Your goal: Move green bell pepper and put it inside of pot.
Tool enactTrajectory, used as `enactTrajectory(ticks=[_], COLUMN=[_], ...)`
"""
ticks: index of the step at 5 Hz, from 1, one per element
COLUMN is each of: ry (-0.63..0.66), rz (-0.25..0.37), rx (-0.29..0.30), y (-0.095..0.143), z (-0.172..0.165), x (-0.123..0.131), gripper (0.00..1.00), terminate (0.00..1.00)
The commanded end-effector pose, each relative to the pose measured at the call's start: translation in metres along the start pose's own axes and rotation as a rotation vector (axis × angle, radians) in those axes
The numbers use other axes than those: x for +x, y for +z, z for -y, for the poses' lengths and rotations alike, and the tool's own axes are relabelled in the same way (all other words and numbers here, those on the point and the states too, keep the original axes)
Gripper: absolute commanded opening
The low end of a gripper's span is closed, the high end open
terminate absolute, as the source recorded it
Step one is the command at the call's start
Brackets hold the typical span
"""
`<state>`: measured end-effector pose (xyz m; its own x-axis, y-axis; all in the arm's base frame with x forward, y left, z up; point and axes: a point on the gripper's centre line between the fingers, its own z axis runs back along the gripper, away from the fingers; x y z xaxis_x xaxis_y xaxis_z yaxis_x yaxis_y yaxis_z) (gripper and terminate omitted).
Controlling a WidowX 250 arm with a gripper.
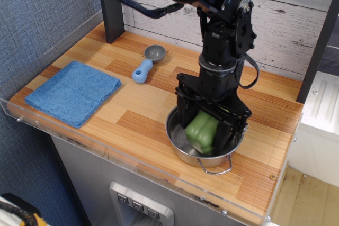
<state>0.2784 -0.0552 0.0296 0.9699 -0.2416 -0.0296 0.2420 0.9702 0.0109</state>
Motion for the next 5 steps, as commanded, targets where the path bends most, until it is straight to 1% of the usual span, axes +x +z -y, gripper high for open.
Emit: enactTrajectory(ticks=[1,2,3,4,5], ry=[0.016,0.057,0.123,0.190,0.190], rz=[0.116,0.184,0.163,0.129,0.129], rx=[-0.012,0.007,0.028,0.067,0.067], y=[0.054,0.095,0.096,0.090,0.090], z=[-0.017,-0.031,-0.041,-0.045,-0.045], x=[0.015,0.019,0.014,0.009,0.009], gripper=[1.00,1.00,1.00,1.00,1.00], terminate=[0.00,0.00,0.00,0.00,0.00])
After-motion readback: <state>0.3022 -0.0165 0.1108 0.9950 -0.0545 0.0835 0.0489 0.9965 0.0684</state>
